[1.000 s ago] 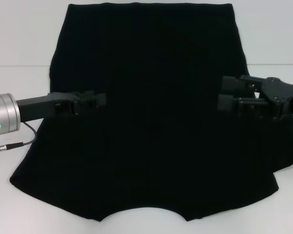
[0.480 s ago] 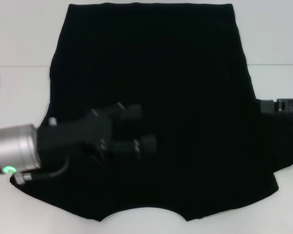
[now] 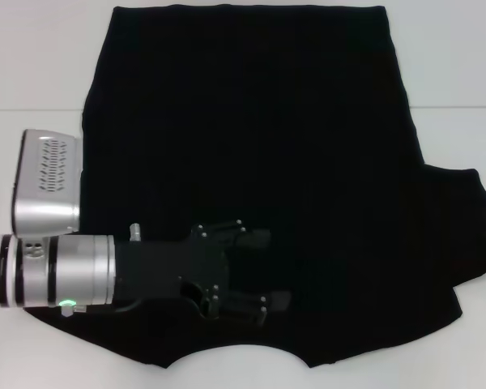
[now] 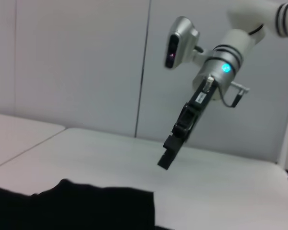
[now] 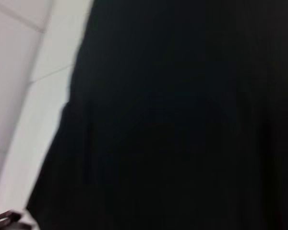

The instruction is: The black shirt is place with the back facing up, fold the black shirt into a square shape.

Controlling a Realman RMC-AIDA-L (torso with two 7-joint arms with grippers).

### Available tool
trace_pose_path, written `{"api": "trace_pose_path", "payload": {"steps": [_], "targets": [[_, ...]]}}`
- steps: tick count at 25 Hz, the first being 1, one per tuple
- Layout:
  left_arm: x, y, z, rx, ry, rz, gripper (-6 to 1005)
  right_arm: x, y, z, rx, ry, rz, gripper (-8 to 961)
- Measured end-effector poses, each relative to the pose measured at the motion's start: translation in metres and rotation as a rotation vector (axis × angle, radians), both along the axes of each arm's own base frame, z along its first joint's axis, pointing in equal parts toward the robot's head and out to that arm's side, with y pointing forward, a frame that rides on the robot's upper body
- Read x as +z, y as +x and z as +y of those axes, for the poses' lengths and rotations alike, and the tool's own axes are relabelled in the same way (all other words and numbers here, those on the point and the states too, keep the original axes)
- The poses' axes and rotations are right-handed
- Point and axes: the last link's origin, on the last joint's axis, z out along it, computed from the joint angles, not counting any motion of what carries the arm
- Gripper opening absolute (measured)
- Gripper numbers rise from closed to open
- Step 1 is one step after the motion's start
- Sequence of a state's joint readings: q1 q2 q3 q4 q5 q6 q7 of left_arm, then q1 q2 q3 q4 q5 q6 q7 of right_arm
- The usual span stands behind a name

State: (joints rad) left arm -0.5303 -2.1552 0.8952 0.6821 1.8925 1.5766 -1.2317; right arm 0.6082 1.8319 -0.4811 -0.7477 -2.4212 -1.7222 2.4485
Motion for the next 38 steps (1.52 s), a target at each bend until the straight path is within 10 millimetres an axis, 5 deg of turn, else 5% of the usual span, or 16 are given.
{"api": "trace_pose_path", "payload": {"steps": [7, 22, 31, 36, 38], "targets": [[-0.002, -0.003, 0.007, 0.021, 0.034, 0.027, 939, 0.003, 0.029, 0.002, -0.156, 0.076, -0.089, 880], [0.0, -0.004, 0.012, 0.041, 0.056, 0.03, 939, -0.039, 0.031, 0.019, -0.172, 0.039, -0.144, 856], [0.002, -0.005, 0.013, 0.052, 0.068, 0.024, 938, -0.047, 0.036, 0.023, -0.182, 0.079, -0.172, 842], [0.004, -0.007, 0.014, 0.061, 0.077, 0.018, 938, -0.052, 0.036, 0.023, -0.177, 0.089, -0.166, 596], [0.004, -0.007, 0.014, 0.061, 0.077, 0.018, 938, -0.055, 0.035, 0.023, -0.174, 0.09, -0.162, 429]]}}
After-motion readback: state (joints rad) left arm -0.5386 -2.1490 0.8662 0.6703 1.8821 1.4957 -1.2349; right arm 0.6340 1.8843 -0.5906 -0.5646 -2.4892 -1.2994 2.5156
